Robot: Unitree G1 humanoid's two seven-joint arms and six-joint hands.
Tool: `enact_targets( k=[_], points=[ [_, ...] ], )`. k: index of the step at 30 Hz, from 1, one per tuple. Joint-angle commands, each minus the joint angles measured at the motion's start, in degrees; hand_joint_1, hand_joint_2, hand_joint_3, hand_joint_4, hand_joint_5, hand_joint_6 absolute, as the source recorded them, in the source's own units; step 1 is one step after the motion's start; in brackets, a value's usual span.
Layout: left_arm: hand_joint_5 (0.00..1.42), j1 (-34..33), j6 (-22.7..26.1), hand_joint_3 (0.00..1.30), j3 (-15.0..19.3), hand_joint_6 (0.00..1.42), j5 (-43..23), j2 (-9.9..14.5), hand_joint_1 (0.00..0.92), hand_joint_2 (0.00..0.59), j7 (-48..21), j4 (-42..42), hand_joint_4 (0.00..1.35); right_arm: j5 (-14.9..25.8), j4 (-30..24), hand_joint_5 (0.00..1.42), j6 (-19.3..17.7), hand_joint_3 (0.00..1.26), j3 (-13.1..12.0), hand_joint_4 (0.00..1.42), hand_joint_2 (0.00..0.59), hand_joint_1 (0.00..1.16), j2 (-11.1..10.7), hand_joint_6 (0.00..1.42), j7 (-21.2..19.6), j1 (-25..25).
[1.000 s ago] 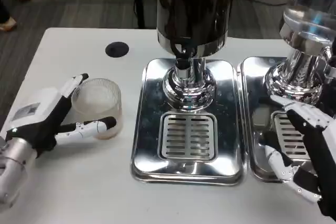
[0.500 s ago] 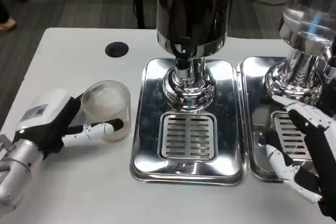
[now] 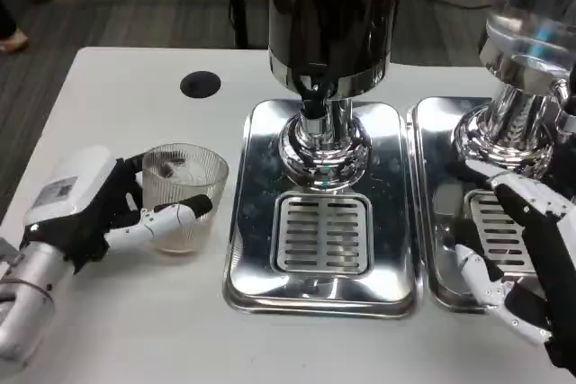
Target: Grasp the cup under the faucet to collect the drink, then remove the cup.
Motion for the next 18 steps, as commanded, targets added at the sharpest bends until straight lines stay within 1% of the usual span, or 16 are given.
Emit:
enact_targets(
  k=[1, 5, 9, 13, 18],
  points=[
    [0.69, 0.2, -1.8, 0.35, 0.7, 0.86, -0.3, 0.4, 0.046, 0.202, 2.1, -0.1, 0.38, 0.8, 0.7, 0.30, -1.0, 0.29, 0.0, 0.29, 0.484, 0.45, 0.0, 0.35, 0.0, 0.1],
    [0.71, 0.6, -2.8, 0.36, 0.9, 0.89, -0.4, 0.6, 0.046, 0.210, 2.7, -0.2, 0.40, 0.5, 0.0, 0.30, -1.0, 0.29, -0.1, 0.29, 0.484, 0.45, 0.1, 0.35, -0.1, 0.3],
    [0.73, 1.1, -5.0, 0.37, 1.6, 0.91, -1.2, 0.8, 0.049, 0.214, 2.8, -0.9, 0.41, 0.6, -1.0, 0.30, -0.4, 0.29, -0.2, 0.30, 0.484, 0.45, 0.5, 0.35, 0.2, 0.4],
    [0.73, 1.9, -7.1, 0.37, 2.4, 0.91, -1.5, -0.1, 0.051, 0.218, 3.0, -2.1, 0.41, 0.9, -1.8, 0.30, -0.4, 0.29, -0.8, 0.30, 0.484, 0.45, 0.2, 0.35, 0.7, 0.9],
    [0.73, 2.4, -9.6, 0.38, 3.1, 0.93, -1.6, -1.2, 0.052, 0.220, 2.5, -3.8, 0.41, 1.0, -3.1, 0.30, -0.4, 0.29, -1.4, 0.31, 0.484, 0.45, 0.7, 0.34, 0.8, 1.9]
  ],
)
